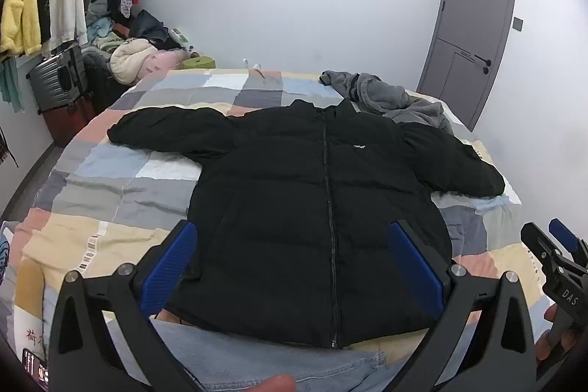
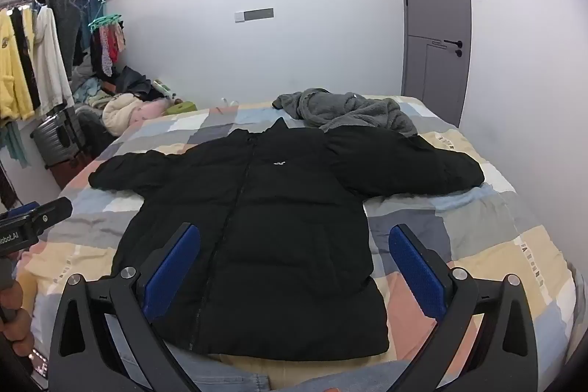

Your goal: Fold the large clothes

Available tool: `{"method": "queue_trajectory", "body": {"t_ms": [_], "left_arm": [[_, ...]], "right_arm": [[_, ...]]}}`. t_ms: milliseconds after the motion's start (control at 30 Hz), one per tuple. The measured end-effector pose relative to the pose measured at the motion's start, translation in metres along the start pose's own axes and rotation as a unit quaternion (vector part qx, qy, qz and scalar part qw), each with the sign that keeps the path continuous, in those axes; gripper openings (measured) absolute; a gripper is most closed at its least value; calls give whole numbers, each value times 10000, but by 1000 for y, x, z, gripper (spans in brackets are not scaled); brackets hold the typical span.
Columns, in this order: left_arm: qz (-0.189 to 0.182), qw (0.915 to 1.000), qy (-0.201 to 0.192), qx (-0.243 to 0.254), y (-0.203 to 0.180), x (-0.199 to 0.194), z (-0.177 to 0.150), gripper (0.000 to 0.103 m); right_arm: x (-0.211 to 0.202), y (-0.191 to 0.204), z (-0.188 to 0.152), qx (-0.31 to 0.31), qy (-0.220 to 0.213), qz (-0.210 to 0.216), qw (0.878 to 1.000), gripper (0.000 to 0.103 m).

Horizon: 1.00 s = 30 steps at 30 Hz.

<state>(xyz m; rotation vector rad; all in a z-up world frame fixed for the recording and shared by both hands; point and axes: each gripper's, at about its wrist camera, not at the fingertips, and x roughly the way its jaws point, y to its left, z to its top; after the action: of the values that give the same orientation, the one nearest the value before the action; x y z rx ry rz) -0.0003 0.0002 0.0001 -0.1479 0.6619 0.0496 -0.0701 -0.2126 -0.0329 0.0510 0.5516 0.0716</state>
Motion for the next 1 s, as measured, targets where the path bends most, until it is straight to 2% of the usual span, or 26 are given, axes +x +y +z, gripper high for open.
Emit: {"method": "queue_trajectory", "body": {"t_ms": [233, 300, 700, 1000], "left_arm": [[-13, 10000, 51, -9, 3, -1, 0, 103], [12, 10000, 45, 24, 3, 0, 0, 103], [56, 9997, 22, 219, -17, -9, -2, 103], [107, 9998, 81, 135, -13, -1, -7, 103]], "right_arm": [[-2, 1, -1, 10, 34, 23, 10000, 103], [1, -9, -2, 34, 15, 15, 10000, 103], [-3, -14, -11, 118, 69, 28, 9999, 103], [3, -18, -18, 134, 157, -16, 9998, 103]]}}
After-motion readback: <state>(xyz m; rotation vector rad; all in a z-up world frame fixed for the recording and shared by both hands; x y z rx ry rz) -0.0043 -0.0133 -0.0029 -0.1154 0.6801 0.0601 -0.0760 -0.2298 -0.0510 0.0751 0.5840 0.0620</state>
